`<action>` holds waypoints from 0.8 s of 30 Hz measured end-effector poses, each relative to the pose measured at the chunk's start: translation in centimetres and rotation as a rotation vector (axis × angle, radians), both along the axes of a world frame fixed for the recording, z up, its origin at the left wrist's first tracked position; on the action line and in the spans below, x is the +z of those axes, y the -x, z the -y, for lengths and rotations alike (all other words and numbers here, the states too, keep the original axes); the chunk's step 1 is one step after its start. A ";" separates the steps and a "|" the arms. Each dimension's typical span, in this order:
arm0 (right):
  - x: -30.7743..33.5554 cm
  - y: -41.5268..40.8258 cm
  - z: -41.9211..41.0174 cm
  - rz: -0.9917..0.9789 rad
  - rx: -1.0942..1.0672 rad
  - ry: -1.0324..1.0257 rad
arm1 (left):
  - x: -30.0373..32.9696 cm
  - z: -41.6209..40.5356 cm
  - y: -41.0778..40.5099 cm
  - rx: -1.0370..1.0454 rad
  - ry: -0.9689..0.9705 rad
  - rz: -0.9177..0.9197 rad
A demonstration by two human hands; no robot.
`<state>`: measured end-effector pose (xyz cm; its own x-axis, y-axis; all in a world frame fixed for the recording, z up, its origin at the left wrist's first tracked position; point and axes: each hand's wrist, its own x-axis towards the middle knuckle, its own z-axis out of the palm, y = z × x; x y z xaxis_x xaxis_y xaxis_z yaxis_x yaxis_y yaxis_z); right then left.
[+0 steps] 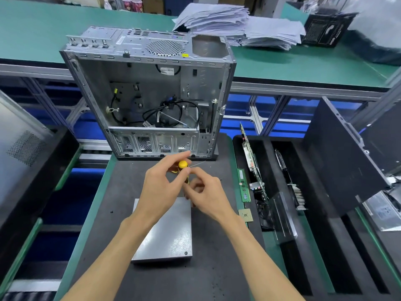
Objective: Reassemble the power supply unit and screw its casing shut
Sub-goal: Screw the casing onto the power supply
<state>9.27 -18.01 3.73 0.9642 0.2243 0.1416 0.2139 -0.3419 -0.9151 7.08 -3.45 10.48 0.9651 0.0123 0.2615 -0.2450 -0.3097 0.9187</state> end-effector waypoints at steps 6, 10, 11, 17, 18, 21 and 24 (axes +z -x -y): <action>0.5 -0.3 0.1 -0.005 -0.023 -0.030 | 0.0 -0.3 -0.2 -0.056 -0.062 -0.048; 0.7 -0.4 0.0 -0.030 -0.066 -0.068 | 0.2 0.1 -0.2 -0.073 -0.114 0.037; 0.7 -0.4 0.0 -0.022 -0.069 -0.071 | 0.2 0.2 -0.3 -0.064 -0.109 0.041; 0.3 -0.7 1.1 0.020 0.009 -0.042 | 0.4 -0.2 -0.6 -0.104 -0.072 -0.076; 0.3 -0.7 1.1 0.020 0.004 -0.033 | 0.4 -0.2 -0.6 -0.108 -0.076 -0.090; 0.4 -0.8 0.7 -0.013 -0.043 -0.028 | 0.3 0.1 -0.4 -0.104 -0.109 -0.038; 0.3 -0.9 0.5 -0.007 -0.078 -0.015 | 0.1 0.6 -0.2 -0.060 -0.102 0.008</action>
<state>10.18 -18.51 4.08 0.9795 0.1468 0.1379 0.1812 -0.3435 -0.9215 7.27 -4.01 10.60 0.9611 -0.0723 0.2664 -0.2733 -0.3861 0.8811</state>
